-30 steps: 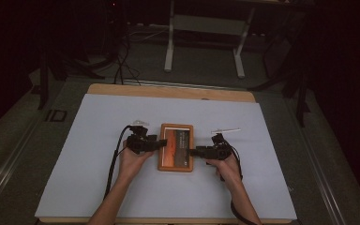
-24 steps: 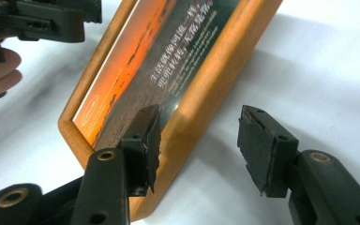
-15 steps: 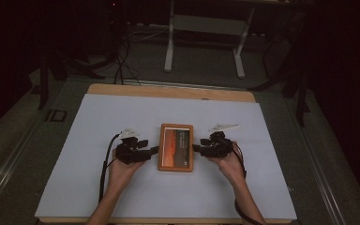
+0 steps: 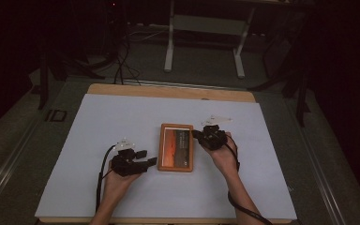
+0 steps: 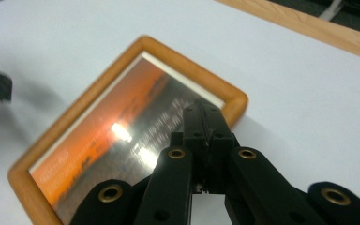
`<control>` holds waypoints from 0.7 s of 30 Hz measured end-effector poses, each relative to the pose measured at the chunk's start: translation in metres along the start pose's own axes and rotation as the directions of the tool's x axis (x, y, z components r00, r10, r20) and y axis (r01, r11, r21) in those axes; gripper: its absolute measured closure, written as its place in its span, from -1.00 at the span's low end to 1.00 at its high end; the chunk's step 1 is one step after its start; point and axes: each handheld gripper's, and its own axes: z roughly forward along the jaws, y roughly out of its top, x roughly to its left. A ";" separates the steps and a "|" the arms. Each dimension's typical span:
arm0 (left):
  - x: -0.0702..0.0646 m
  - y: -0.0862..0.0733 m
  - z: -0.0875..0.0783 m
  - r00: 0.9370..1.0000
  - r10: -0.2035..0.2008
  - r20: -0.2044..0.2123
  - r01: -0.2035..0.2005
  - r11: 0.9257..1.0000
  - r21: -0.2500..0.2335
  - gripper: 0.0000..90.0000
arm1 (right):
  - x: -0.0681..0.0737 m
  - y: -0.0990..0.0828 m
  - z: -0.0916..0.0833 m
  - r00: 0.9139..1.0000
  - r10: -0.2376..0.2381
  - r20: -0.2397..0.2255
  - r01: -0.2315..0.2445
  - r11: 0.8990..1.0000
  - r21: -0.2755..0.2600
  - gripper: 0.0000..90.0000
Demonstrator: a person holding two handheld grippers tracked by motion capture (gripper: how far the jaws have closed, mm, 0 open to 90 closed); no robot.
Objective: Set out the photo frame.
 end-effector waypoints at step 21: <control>-0.013 -0.002 -0.013 0.998 0.052 -0.018 -0.052 0.999 0.005 -0.09 | -0.005 0.009 0.048 0.996 0.027 0.081 -0.030 0.999 0.039 1.00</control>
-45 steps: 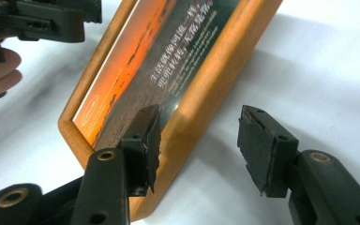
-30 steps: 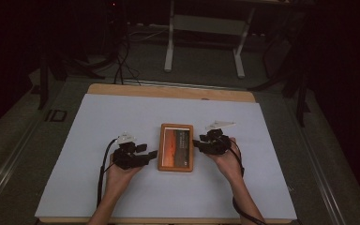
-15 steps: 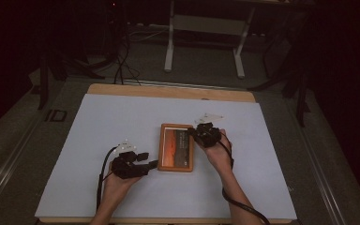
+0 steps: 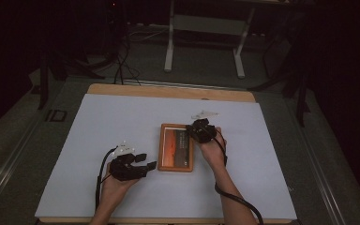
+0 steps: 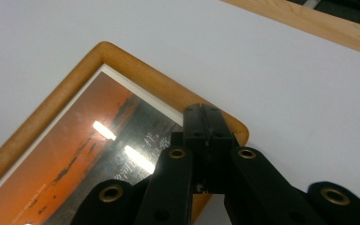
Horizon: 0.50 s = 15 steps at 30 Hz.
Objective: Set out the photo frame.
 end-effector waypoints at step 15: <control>0.003 0.001 0.000 0.999 -0.032 0.015 0.032 0.999 0.001 -0.10 | -0.023 -0.014 0.009 0.994 0.107 0.037 -0.109 0.992 0.067 1.00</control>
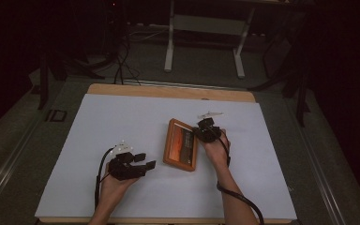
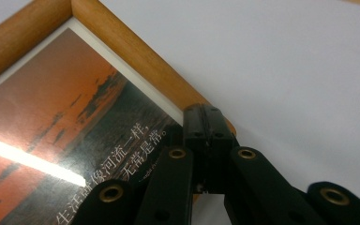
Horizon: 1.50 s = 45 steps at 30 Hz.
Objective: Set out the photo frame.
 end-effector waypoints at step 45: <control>-0.015 0.038 0.075 0.978 -0.158 0.132 0.139 0.980 0.143 0.12 | -0.005 -0.004 0.002 0.999 0.023 -0.022 -0.023 1.000 0.017 1.00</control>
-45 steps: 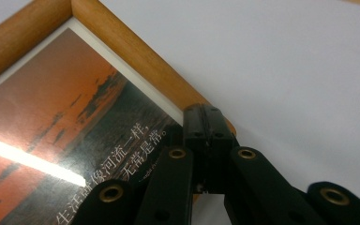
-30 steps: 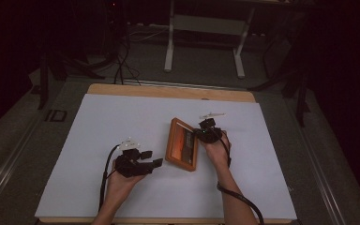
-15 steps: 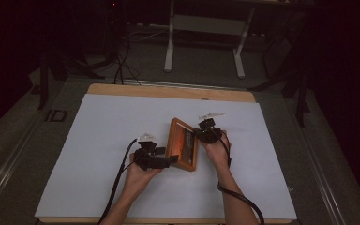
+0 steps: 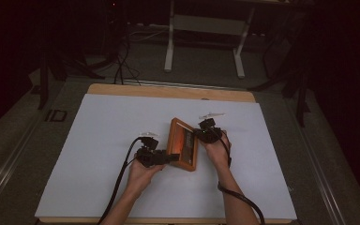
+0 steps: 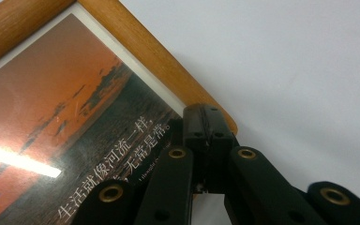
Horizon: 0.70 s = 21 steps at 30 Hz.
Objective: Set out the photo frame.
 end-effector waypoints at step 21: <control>-0.012 0.006 0.002 0.999 0.000 -0.032 0.000 1.000 0.003 0.27 | -0.018 -0.003 -0.029 0.998 0.002 -0.065 -0.004 1.000 -0.024 0.85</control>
